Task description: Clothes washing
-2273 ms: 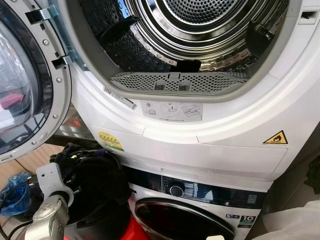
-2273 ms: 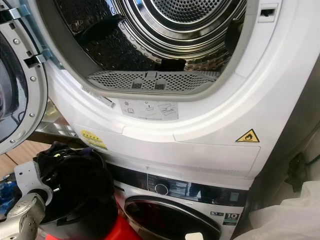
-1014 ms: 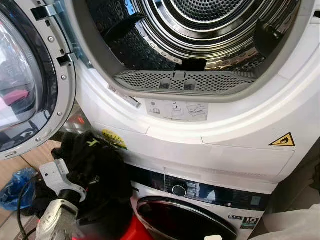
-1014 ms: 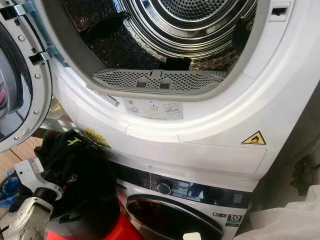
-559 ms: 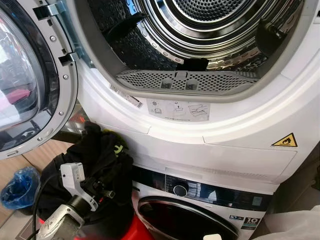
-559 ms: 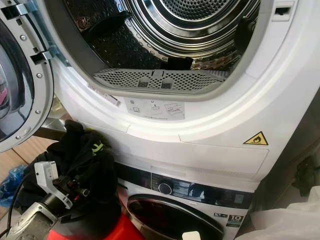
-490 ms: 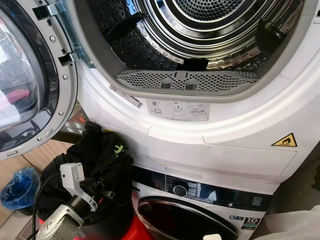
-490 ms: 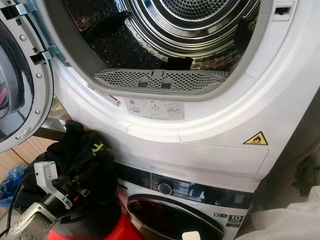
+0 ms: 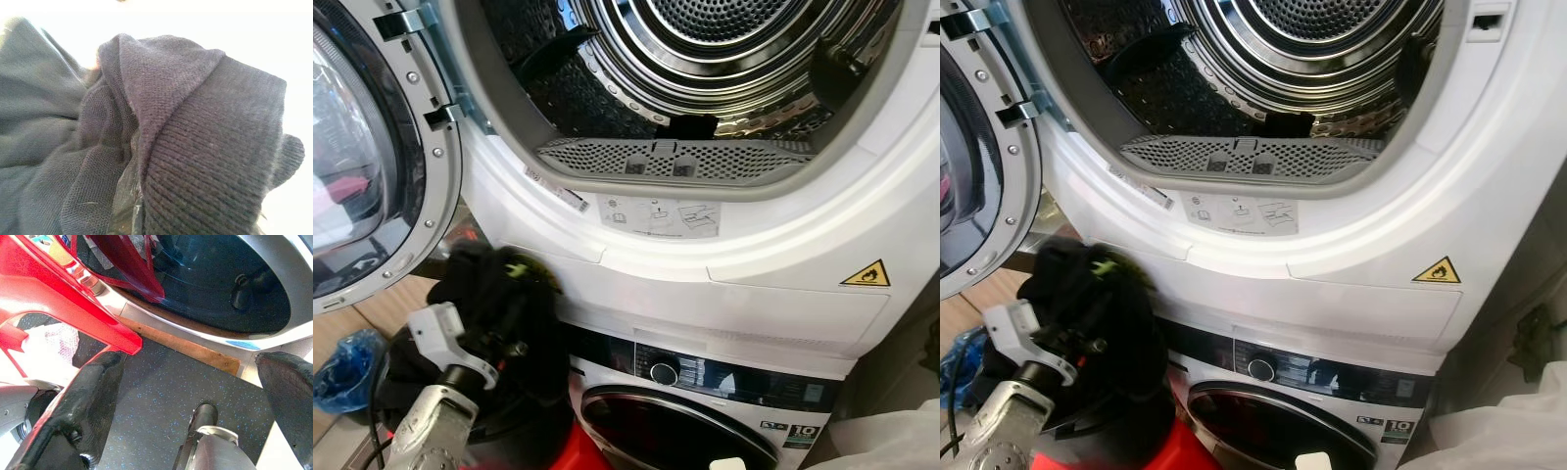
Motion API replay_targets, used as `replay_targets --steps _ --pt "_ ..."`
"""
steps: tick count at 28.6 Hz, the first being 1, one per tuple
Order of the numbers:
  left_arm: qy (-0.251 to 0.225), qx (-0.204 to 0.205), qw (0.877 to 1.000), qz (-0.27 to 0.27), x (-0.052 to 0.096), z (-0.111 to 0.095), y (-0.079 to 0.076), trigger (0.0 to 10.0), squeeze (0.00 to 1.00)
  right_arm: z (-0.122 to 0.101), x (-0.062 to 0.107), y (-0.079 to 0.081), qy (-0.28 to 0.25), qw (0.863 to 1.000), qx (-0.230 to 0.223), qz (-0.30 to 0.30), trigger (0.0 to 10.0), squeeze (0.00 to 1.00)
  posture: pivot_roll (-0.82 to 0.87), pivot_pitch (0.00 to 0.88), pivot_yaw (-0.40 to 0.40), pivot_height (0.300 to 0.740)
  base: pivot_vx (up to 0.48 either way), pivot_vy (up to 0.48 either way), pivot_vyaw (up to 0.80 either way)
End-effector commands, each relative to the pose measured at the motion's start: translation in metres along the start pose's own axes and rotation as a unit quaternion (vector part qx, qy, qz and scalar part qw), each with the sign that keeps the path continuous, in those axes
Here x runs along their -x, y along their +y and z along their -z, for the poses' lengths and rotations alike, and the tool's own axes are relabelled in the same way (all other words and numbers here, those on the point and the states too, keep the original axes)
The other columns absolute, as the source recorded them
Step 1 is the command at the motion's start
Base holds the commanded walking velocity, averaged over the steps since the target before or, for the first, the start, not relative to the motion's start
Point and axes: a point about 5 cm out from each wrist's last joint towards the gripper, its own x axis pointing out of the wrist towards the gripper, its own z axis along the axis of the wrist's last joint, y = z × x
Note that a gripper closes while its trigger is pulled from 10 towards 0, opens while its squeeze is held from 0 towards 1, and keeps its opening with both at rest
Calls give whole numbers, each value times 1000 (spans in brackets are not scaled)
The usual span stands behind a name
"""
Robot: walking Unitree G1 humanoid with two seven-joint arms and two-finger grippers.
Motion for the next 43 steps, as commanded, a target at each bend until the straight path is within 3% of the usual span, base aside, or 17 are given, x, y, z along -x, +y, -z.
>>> replay_targets --steps 1,3,4,7,16,18,21,24,25,26,34,36,39,43 --pt "-20 -14 999 -36 1 -8 10 0 0 0 0 7 0 1000 0 -10 10000 0 -29 7 158 740 0 0 0" --pt "-4 -27 995 -95 5 -1 22 0 0 0 0 7 0 1000 1 -10 10000 0 -32 7 159 740 0 0 0" --pt "-4 -27 995 -95 5 -1 22 0 0 0 0 7 0 1000 1 -10 10000 0 -32 7 159 740 0 0 0" --pt "38 -29 979 -199 18 14 46 0 0 0 0 7 0 1000 1 -10 10000 0 -31 10 160 740 0 0 0" --pt "17 -26 964 -264 33 13 62 0 0 0 0 7 0 1000 3 -12 10000 0 -30 10 157 740 0 0 0" --pt "-1 -20 947 -320 51 6 75 0 0 -1 0 6 -1 1000 4 -12 10000 0 -30 9 159 740 0 0 0" --pt "-4 -31 949 -313 54 1 75 0 0 0 0 6 1 1000 5 -12 10000 0 -23 9 158 740 0 0 0" --pt "-16 -126 970 -207 46 -12 46 0 0 1 0 6 3 1000 8 -15 10000 0 -6 11 151 740 0 0 0" --pt "-25 -169 971 -170 47 -18 32 0 0 -1 0 8 2 1000 10 -18 10000 0 -9 8 154 740 0 0 0" --pt "-25 -169 971 -170 47 -18 32 0 0 -1 0 8 2 1000 10 -18 10000 0 -9 8 154 740 0 0 0" --pt "-57 -275 950 -139 68 -35 17 0 0 -6 -1 9 -6 1000 8 -20 10000 0 -11 8 159 740 0 0 0" --pt "-57 -283 948 -134 69 -35 15 0 0 -6 -1 10 -6 1000 8 -21 10000 0 -11 8 159 740 0 0 0" --pt "-66 -330 934 -120 79 -38 5 0 0 -4 -1 9 -4 1000 10 -23 10000 0 -6 11 156 740 0 0 0" --pt "-66 -339 928 -139 88 -39 4 0 0 -3 -1 8 -3 1000 10 -25 10000 0 -2 11 151 740 0 0 0"
